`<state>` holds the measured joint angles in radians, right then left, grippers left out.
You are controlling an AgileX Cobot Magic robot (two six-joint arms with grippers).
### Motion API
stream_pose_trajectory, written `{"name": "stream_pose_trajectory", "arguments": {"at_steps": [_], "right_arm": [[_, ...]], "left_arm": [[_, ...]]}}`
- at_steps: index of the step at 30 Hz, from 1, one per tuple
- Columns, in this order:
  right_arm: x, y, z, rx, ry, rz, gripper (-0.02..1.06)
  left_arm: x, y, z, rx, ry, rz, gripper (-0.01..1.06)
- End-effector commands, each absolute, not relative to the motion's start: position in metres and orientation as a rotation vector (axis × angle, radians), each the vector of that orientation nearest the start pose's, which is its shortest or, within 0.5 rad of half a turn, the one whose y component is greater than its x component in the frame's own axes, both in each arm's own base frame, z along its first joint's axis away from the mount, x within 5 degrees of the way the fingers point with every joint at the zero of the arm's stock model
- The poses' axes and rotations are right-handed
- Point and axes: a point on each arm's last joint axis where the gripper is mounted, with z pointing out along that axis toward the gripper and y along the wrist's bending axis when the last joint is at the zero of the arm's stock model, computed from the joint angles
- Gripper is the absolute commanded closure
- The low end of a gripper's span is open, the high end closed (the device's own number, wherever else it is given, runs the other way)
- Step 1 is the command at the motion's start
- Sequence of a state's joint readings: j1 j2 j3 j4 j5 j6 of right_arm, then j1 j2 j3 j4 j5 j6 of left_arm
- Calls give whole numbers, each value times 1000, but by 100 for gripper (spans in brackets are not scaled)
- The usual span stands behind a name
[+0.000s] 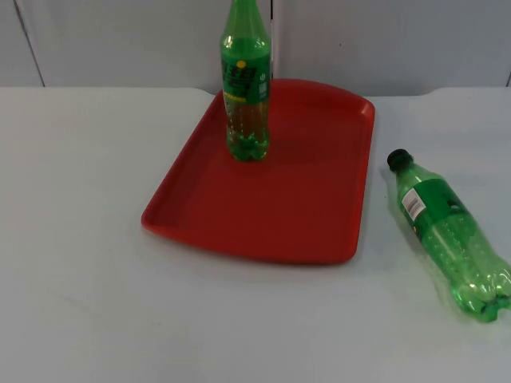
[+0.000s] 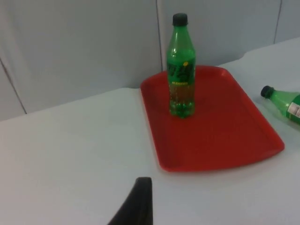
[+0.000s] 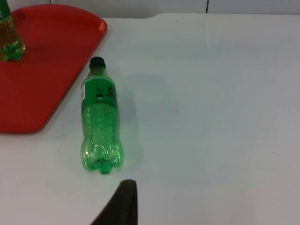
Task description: Place the bottle upright on the tray.
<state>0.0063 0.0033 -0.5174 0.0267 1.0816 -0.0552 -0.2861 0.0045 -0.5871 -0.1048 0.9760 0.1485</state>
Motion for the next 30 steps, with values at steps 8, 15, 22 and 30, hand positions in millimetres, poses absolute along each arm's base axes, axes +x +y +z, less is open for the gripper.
{"name": "stream_pose_trajectory", "arguments": {"at_steps": [8, 15, 22, 30], "right_arm": [[-8, 2, 280, -73, 2043, 4, -1], [-8, 2, 280, -73, 2043, 4, -1], [-8, 2, 280, -73, 2043, 4, -1], [-8, 2, 280, -73, 2043, 4, -1]], "left_arm": [[-12, -5, 296, 427, 1899, -210, 12], [-8, -5, 281, 445, 1981, -191, 12], [-7, -5, 275, 453, 2017, -184, 12], [-7, -3, 275, 428, 2023, -179, 12]]}}
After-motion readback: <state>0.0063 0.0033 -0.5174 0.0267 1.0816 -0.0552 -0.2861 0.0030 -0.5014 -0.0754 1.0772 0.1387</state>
